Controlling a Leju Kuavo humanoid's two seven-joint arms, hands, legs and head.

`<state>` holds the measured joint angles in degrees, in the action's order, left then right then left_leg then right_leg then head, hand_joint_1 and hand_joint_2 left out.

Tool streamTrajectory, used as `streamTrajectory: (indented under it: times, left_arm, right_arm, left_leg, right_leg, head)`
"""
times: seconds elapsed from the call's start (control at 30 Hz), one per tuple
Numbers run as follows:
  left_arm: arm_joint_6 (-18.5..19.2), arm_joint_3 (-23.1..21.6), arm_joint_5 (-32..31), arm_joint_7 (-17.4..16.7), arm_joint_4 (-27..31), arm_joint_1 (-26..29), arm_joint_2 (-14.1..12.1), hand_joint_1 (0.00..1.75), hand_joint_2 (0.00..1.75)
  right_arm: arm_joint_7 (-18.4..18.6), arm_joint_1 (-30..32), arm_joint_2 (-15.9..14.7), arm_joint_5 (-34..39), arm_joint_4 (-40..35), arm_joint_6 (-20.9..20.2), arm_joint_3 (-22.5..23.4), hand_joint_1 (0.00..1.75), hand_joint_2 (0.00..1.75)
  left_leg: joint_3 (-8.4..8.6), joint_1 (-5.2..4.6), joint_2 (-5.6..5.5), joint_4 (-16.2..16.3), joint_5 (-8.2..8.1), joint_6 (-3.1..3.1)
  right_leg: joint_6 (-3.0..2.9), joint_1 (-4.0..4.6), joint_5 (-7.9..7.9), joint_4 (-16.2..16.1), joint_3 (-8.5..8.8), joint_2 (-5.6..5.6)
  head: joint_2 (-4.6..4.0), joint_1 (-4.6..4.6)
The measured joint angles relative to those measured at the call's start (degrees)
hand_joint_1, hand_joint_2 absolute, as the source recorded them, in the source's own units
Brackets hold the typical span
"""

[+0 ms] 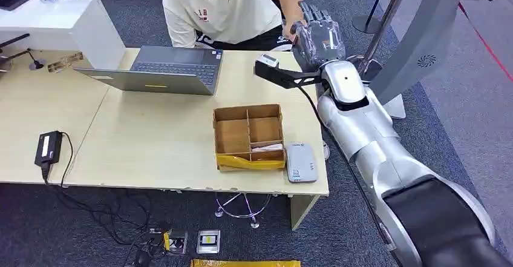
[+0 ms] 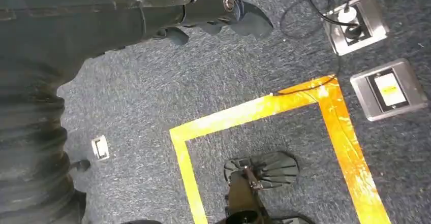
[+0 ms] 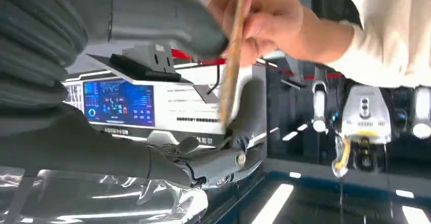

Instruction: Pass the card to the sensor for recognition and then transmit it.

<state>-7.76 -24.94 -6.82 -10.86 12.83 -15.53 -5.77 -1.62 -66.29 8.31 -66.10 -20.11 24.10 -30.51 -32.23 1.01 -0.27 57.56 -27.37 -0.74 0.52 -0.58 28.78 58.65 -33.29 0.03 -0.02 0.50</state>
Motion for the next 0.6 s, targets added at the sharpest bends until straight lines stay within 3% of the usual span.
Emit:
streamTrajectory:
  times: [0.43, 0.6]
  left_arm:
    - [0.83, -0.11, -0.55, 1.07, 0.09, -0.12, -0.04, 0.00, 1.75]
    - [0.26, -0.09, 0.40, 2.69, 0.07, 0.71, -0.20, 0.00, 1.75]
  right_arm:
    - [-5.99, 0.04, -4.64, 5.12, 0.66, 9.23, 2.27, 0.00, 1.75]
    - [-8.85, 2.51, -9.29, 13.96, 0.31, 13.54, 5.88, 0.00, 1.75]
  left_leg:
    - [0.02, -0.01, 0.03, 0.02, -0.01, 0.01]
    - [0.08, 0.01, 0.00, 0.02, -0.03, 0.04]
  right_leg:
    - [0.01, -0.01, -0.01, -0.01, 0.00, 0.02]
    - [0.01, 0.01, 0.00, -0.13, 0.08, -0.05]
  head:
    - [0.02, 0.00]
    - [0.00, 0.00]
